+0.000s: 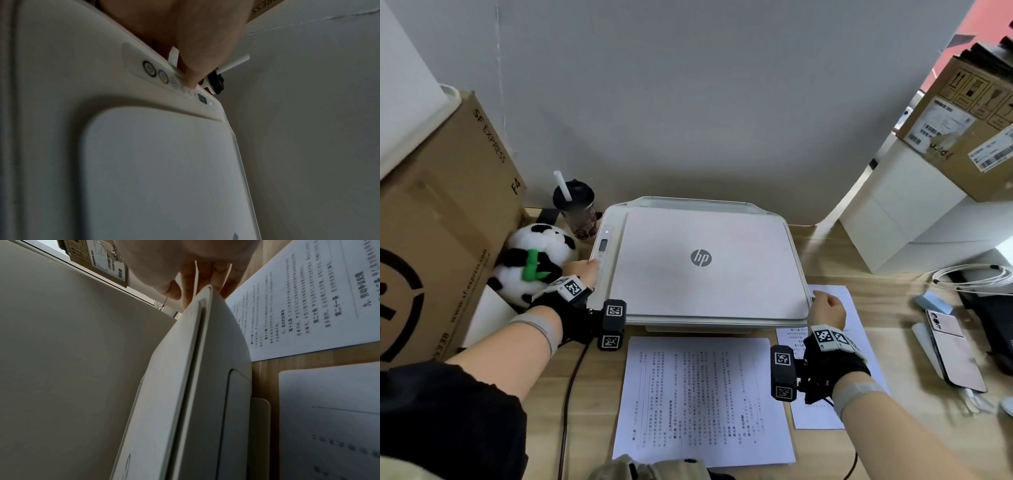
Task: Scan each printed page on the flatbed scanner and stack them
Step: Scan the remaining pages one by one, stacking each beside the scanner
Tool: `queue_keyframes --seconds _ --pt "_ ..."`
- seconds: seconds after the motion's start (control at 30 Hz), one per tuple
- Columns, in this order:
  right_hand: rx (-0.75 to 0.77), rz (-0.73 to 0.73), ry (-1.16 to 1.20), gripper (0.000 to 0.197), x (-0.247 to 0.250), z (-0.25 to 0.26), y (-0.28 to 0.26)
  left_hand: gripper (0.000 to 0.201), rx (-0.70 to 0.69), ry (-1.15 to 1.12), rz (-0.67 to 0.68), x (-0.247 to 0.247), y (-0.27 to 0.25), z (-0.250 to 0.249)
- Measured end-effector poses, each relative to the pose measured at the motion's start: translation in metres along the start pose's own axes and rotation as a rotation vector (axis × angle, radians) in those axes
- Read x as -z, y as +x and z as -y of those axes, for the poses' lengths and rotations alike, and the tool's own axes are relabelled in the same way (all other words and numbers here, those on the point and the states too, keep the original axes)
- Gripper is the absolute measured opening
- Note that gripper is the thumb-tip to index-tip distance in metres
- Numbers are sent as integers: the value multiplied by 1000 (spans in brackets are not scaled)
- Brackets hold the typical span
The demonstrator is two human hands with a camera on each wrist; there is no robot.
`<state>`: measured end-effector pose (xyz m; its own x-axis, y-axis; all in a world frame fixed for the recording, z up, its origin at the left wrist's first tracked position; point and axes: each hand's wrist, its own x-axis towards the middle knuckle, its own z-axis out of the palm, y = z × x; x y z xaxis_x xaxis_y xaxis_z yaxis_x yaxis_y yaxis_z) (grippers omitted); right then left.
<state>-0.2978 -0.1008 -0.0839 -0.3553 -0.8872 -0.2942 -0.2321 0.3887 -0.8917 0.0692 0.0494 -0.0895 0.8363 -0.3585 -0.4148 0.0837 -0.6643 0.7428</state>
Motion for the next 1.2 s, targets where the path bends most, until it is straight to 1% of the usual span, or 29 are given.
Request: queue_keyframes --seconds 0.13,0.3,0.43,0.6,0.83,1.07,1.2 --pt "27 72 -8 31 0 -10 -3 27 -62 71 -22 -3 -17 9" --pt "79 89 -18 34 -1 -21 -11 34 -91 133 -58 -1 -31 24" --pt "87 89 -1 36 0 -28 -13 46 -61 211 -130 -9 -52 33" --pt "102 96 21 37 0 -32 -19 49 -108 73 -267 -24 -79 38" --pt "168 129 -8 37 7 -39 -26 53 -178 -123 -372 -38 -88 54" --pt "172 129 -31 40 8 -39 -31 49 -215 -163 -410 -45 -91 67" --pt "178 120 -56 39 9 -38 -31 49 -197 -196 -422 -47 -93 65"
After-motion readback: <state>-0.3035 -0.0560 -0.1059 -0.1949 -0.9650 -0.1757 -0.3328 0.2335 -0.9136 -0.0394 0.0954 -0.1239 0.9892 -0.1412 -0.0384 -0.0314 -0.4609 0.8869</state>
